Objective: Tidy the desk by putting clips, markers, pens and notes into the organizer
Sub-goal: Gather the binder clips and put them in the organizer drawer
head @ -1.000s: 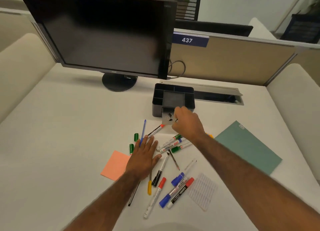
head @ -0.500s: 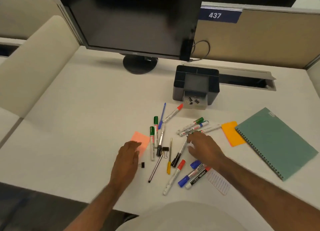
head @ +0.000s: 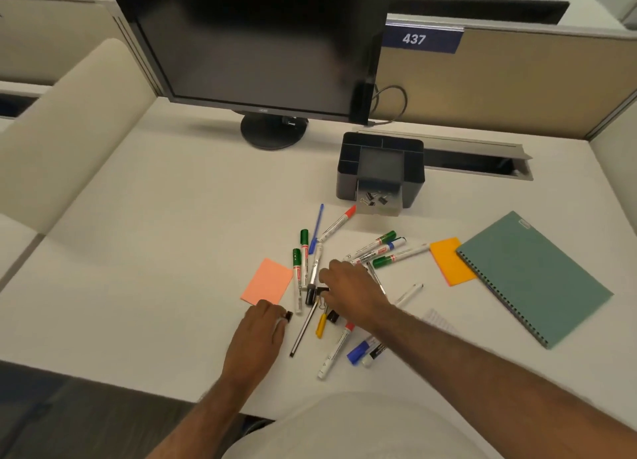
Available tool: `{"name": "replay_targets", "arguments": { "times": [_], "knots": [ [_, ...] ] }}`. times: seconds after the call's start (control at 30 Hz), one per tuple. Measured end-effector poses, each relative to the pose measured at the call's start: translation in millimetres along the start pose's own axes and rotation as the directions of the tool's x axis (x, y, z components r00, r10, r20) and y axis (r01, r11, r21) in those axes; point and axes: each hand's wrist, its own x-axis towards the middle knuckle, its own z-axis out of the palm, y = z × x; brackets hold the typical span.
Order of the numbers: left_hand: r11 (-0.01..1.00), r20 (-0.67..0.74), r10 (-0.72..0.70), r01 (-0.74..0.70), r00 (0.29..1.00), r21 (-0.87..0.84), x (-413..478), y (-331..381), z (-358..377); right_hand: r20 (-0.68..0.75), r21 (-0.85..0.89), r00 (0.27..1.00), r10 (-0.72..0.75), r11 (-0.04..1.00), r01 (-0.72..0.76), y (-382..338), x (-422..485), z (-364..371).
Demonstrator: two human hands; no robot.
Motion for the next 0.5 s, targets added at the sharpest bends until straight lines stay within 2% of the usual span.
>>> {"name": "replay_targets", "arguments": {
  "times": [0.17, 0.33, 0.5],
  "knots": [
    [0.999, 0.055, -0.004, 0.002, 0.999, 0.035, 9.7, -2.8, 3.7, 0.081, -0.111, 0.997, 0.001, 0.994, 0.008, -2.1, 10.8, 13.1],
    [0.998, 0.100, -0.002, -0.004, 0.995, 0.066, 11.1, -5.6, 2.7, 0.088, -0.129, 0.996, 0.028, 0.991, -0.017, -2.5, 10.0, 15.0],
    [0.998, 0.126, 0.012, -0.020, 0.992, 0.064, 13.3, -1.4, -2.1, 0.090, -0.152, 0.996, -0.016, 0.988, 0.030, -6.8, 6.7, 11.6]
  ]
}}
